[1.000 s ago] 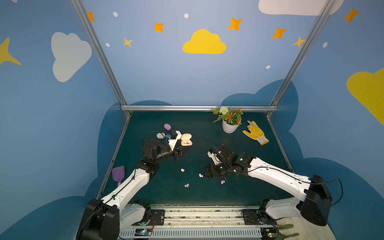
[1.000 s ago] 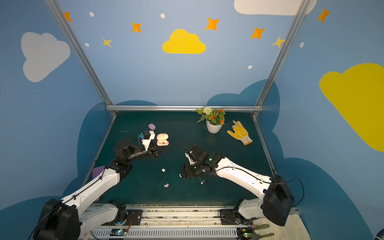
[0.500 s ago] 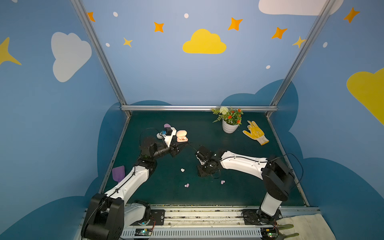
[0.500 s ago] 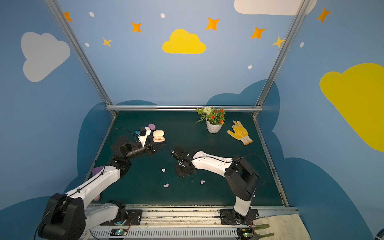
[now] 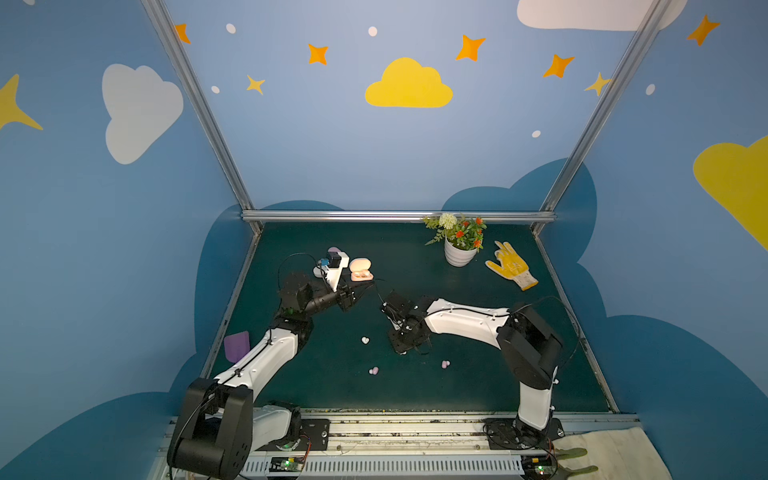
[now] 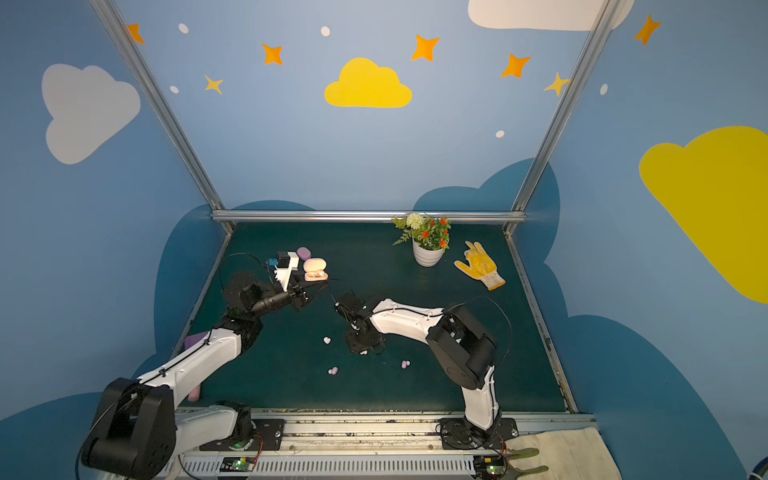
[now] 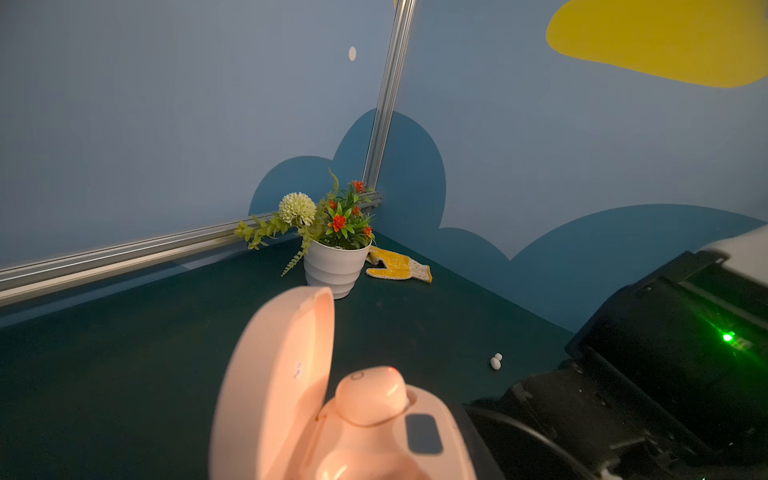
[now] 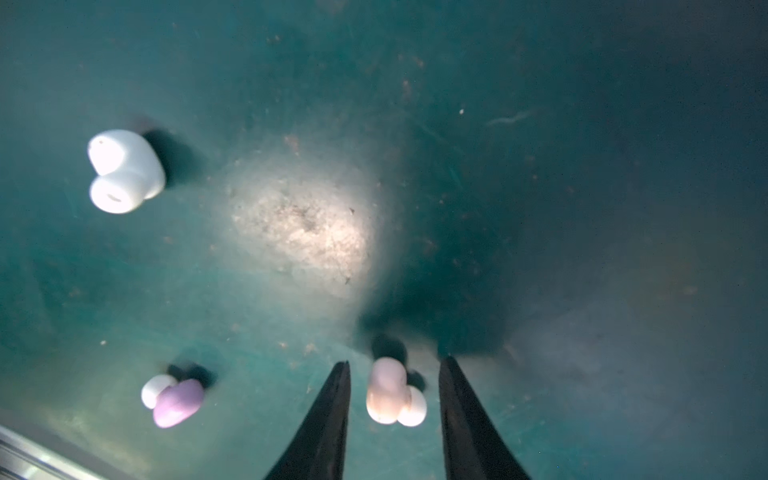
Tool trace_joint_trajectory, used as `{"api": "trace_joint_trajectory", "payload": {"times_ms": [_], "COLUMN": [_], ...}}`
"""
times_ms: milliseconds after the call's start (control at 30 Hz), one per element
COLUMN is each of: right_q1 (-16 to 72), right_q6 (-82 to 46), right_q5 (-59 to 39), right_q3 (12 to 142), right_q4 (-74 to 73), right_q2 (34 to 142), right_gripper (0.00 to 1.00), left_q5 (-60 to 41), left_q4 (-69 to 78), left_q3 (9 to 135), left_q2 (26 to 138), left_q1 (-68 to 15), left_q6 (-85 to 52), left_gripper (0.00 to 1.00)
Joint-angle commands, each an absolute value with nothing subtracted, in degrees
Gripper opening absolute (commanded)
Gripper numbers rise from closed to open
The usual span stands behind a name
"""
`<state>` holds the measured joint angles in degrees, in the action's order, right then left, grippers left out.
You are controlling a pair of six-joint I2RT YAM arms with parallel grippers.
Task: Insert the wireless bluetooth earbuds into the charging case
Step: 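Move the right gripper over the remaining earbuds on the table, then lower the right gripper and close it on another pale pink earbud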
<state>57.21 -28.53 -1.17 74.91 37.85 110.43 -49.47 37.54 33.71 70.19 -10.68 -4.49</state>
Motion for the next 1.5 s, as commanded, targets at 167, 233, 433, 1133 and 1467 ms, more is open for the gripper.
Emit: {"api": "trace_joint_trajectory", "payload": {"times_ms": [167, 233, 433, 1133, 1467], "right_q1": [57.83, 58.18, 58.58, 55.91, 48.24], "right_q6": [-27.86, -27.88, -27.88, -29.96, -30.00], "right_q5": [-0.89, -0.81, -0.51, -0.54, -6.68], "right_q3": [76.24, 76.42, 76.80, 73.83, 72.78], "right_q4": [40.33, 40.75, 41.65, 42.54, 46.05], "right_q2": [112.33, 112.66, 113.68, 102.85, 85.46], "right_gripper": [0.32, 0.32, 0.28, 0.14, 0.13], "left_q5": [-51.00, -51.06, -51.28, -51.50, -48.77], "left_q4": [40.38, 40.35, 40.71, 38.59, 37.80], "left_q3": [33.93, 33.93, 34.00, 33.60, 34.49], "left_q2": [70.68, 70.58, 70.55, 69.53, 70.40], "left_q1": [-10.05, -9.91, -9.77, -10.11, -17.40], "left_q6": [-5.71, -5.80, -6.00, -5.49, -3.93], "left_gripper": [0.04, 0.04, 0.04, 0.04, 0.04]}}
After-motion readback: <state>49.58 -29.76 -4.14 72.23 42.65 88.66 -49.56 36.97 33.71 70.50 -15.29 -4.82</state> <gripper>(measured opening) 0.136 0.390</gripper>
